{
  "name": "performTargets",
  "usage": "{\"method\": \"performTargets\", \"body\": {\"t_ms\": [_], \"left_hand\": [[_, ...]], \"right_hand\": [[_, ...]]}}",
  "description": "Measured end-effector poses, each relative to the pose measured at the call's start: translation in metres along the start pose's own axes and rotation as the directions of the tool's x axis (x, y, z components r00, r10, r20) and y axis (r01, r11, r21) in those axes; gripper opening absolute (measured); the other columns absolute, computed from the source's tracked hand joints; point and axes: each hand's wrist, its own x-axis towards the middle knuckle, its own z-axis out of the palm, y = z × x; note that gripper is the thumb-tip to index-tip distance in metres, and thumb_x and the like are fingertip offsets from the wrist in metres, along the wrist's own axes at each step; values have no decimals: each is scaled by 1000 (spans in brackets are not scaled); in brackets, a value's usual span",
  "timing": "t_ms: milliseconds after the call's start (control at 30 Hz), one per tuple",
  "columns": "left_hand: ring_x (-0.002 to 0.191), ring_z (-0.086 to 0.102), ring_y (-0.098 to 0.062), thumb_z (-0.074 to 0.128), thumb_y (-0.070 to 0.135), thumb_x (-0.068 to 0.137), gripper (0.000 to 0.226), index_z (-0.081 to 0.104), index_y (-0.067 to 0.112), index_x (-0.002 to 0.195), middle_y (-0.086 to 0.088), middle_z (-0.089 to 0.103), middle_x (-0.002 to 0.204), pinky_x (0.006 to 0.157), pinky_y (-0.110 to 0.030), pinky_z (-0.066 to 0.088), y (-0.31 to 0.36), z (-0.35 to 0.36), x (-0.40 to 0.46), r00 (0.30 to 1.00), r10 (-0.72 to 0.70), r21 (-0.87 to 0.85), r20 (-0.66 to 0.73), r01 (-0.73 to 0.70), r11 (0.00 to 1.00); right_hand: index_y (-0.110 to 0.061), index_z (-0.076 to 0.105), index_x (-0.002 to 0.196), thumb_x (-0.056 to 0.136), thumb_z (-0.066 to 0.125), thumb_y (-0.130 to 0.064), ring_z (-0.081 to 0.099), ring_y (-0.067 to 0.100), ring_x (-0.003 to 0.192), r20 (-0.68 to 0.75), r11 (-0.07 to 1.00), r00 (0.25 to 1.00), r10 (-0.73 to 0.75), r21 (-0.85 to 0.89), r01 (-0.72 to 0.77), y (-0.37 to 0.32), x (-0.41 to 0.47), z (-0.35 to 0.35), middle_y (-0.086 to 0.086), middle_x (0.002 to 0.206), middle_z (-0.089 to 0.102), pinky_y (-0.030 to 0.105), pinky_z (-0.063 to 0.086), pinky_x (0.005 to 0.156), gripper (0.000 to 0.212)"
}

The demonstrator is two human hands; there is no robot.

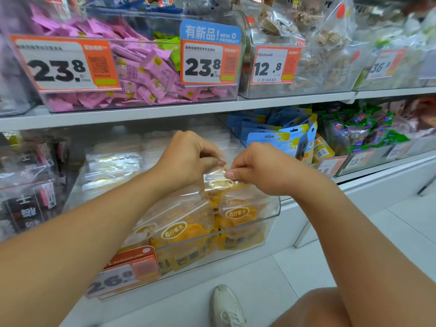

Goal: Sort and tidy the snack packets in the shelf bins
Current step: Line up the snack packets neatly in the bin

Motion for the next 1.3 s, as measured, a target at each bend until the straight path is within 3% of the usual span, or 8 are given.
{"method": "performTargets", "body": {"t_ms": [133,300,500,700,900,1033,1167,1300], "left_hand": [[55,63,-2,80,17,83,8,80,25,80,14,67,55,75,-23,49,3,-2,-1,996,-10,-11,89,11,1000],[53,60,-1,79,16,85,9,79,21,78,10,66,56,58,-10,40,6,-13,-4,983,0,173,185,-33,984],[67,61,-11,70,29,92,12,78,21,88,3,69,69,64,-21,43,16,-26,-2,948,-57,306,312,-43,951],[119,54,-17,24,75,84,77,62,24,127,6,58,128,98,-43,47,36,-37,-30,951,-86,551,299,-98,829],[142,35,-18,24,49,105,56,36,20,150,2,40,153,114,-34,32,28,-11,-58,953,-165,634,253,-35,772],[138,39,-14,34,54,101,57,35,27,151,9,41,153,111,-31,33,26,-11,-63,977,-154,535,144,54,843],[151,17,-17,22,65,97,75,17,22,158,2,20,164,122,-34,17,22,-13,-66,960,-226,580,165,91,809],[153,9,-16,22,65,98,75,12,23,159,3,10,167,124,-35,11,18,-14,-63,949,-263,595,176,111,796]], "right_hand": [[-13,54,53,90,68,-46,41,16,52,24,995,997,80,60,-81,2,-2,5,0,53,42,32,35,56,51],[-27,71,85,68,88,-46,66,7,75,-384,994,923,15,110,30,6,-6,-5,-10,82,68,31,57,68,31],[-28,71,99,79,83,-32,58,9,86,-275,973,956,-101,174,153,9,10,6,-10,99,65,25,45,72,23],[-22,80,87,88,75,-26,59,17,86,-202,991,973,-115,-94,97,0,15,2,-3,90,65,37,49,79,6],[-26,81,89,85,77,-29,59,11,82,-23,977,1000,13,-214,-17,-3,24,10,-11,75,67,32,51,75,6],[-27,79,89,81,81,-29,66,4,78,-209,999,977,-35,-9,33,1,10,4,-12,82,72,23,55,73,9],[-25,69,120,91,69,-27,65,11,94,-470,997,881,57,64,-30,11,10,-3,-9,112,67,21,51,72,28],[-19,67,127,99,57,-22,60,15,85,-212,980,963,168,-73,-187,24,22,-4,1,121,66,22,46,69,30]]}}
